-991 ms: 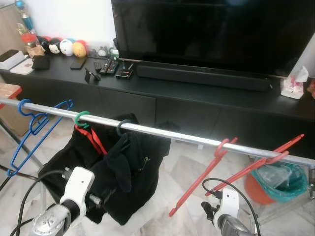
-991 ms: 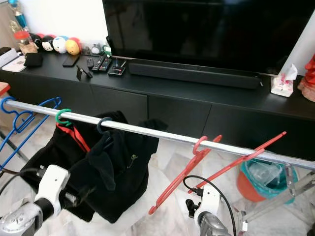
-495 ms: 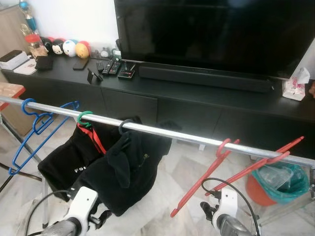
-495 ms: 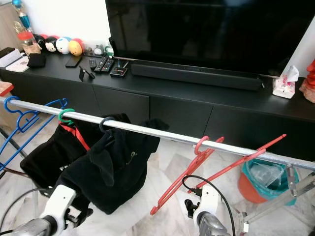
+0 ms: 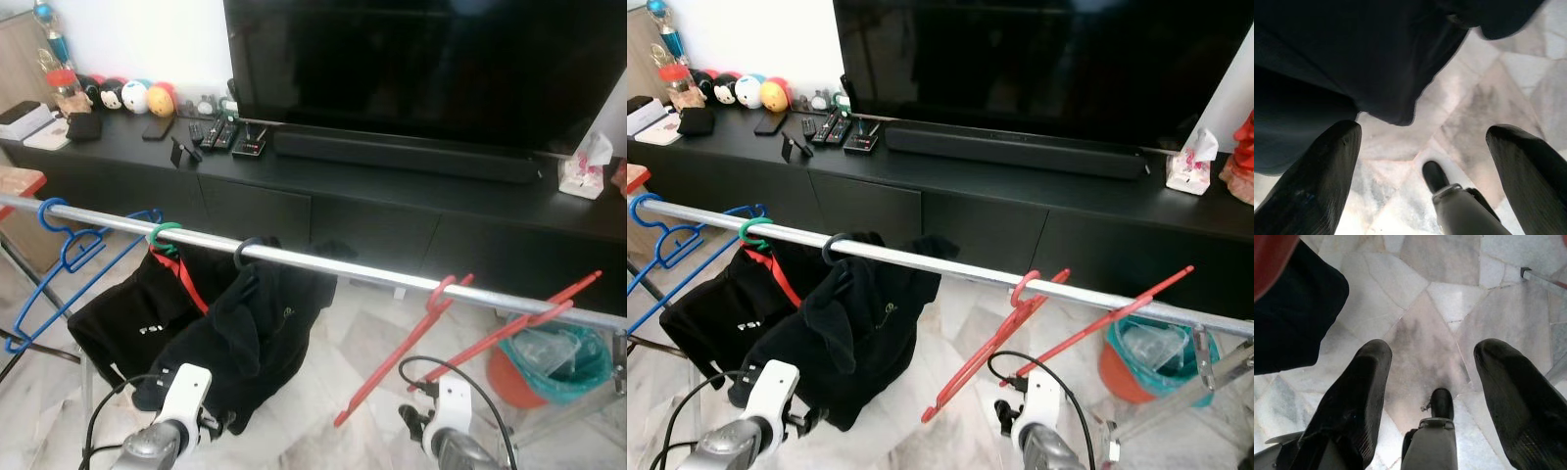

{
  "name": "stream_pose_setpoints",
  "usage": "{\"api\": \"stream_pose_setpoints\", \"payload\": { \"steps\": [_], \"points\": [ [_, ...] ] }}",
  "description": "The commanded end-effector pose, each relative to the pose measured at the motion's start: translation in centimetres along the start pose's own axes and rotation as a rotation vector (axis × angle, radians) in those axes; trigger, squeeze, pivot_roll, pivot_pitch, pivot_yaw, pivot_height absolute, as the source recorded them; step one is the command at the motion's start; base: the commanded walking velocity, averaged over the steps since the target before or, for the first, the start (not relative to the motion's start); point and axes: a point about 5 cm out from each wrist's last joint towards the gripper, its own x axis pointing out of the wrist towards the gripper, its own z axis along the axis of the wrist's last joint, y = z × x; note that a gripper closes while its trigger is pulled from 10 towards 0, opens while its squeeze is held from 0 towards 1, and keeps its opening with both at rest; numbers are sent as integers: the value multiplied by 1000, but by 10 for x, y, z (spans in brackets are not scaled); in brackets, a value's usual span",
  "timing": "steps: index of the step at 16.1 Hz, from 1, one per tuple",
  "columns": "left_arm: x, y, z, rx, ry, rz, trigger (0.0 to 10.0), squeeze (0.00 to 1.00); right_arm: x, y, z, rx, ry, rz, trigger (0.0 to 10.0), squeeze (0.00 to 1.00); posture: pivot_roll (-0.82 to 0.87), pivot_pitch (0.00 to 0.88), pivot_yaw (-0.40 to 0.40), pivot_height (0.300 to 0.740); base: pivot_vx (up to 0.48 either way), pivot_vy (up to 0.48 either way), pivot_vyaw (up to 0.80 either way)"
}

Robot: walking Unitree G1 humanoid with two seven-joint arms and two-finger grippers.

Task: Hang hanger

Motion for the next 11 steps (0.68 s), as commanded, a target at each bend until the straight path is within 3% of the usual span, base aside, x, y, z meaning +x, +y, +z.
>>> {"api": "stream_pose_setpoints", "payload": {
  "steps": [1,4,11],
  "points": [
    [2,4,-6,-45,14,30,10000,0,-1,-4,-4,-25,15,-13,10000,0,-58,0,-4,719,0,0,0],
    [7,4,-20,-113,74,64,10000,0,-1,-5,-6,-23,17,-16,10000,0,-64,0,-4,719,0,0,0],
    [8,-5,-48,-81,180,62,10000,0,-2,-7,-13,-75,48,-16,10000,0,-67,0,-5,719,0,0,0]
  ]
}}
